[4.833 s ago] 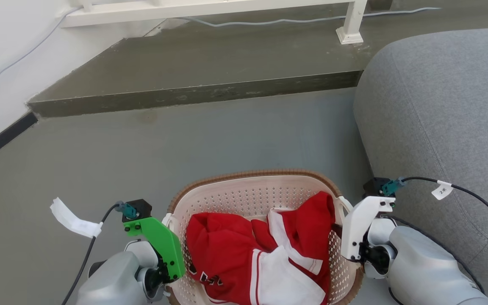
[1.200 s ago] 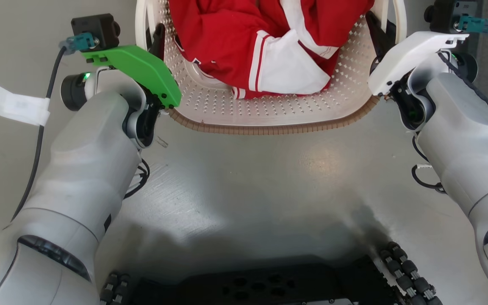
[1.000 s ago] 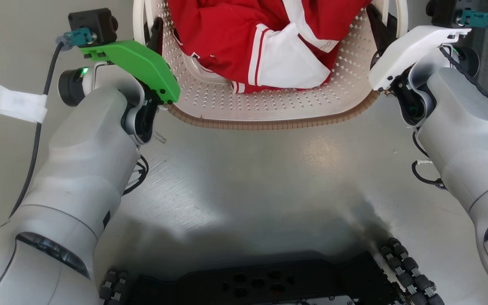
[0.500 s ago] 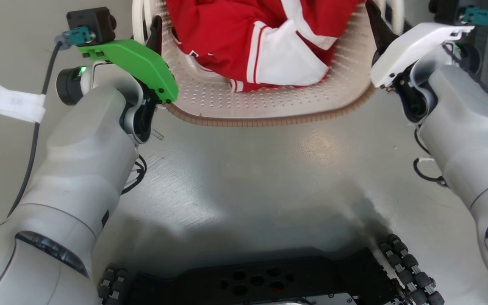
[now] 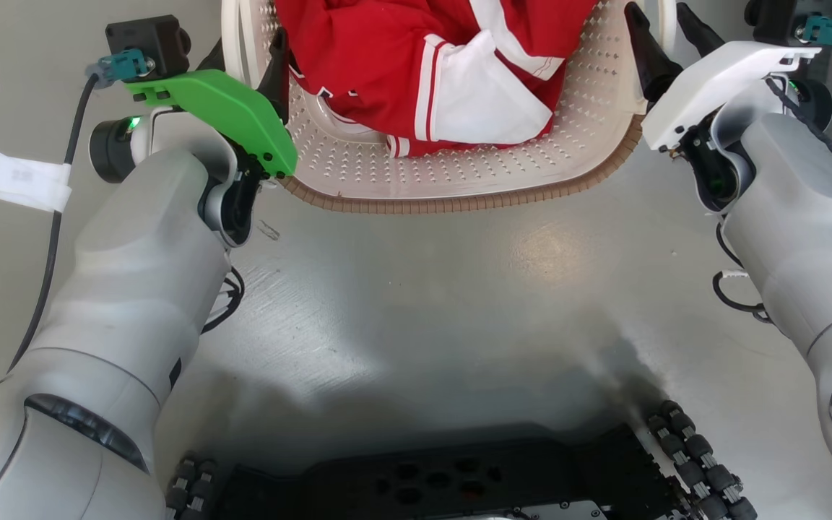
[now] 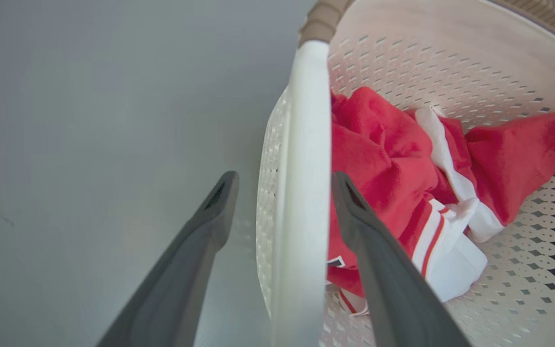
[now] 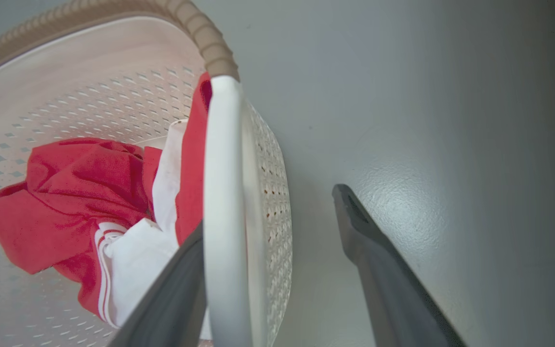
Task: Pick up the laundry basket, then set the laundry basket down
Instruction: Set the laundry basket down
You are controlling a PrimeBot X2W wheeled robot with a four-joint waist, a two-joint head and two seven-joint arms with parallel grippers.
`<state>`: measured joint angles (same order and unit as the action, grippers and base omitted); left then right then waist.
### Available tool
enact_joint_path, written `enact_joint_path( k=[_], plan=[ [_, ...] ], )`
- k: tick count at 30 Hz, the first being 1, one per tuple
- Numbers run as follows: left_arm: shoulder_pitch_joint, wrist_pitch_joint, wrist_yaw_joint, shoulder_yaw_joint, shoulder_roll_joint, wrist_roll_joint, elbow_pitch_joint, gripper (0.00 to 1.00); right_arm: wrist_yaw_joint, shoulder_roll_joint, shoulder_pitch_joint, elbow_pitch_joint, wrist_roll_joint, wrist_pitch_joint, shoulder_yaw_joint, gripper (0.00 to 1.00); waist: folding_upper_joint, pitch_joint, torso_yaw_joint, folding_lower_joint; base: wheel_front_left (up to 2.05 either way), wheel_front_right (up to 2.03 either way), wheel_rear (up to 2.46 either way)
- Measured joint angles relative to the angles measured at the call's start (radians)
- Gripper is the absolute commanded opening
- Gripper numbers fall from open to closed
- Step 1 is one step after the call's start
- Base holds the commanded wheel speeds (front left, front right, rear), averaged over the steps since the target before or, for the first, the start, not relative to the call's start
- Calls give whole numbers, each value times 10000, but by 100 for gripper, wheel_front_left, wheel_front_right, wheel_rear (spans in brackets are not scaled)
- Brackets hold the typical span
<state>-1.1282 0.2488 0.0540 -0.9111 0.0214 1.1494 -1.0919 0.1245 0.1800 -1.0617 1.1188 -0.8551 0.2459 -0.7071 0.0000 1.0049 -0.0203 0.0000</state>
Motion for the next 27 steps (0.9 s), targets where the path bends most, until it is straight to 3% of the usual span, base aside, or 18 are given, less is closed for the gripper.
enact_joint_path(
  k=[15,27],
  plan=[
    [232,2,96,-209,4,-61,-359,100,0,-263,212,92,-190,15,8,100,0,-811,-58,0,0,0,0],
    [544,2,222,380,13,-546,-217,100,0,-151,930,-466,-272,21,389,100,0,-2053,-134,0,0,0,0]
  ],
)
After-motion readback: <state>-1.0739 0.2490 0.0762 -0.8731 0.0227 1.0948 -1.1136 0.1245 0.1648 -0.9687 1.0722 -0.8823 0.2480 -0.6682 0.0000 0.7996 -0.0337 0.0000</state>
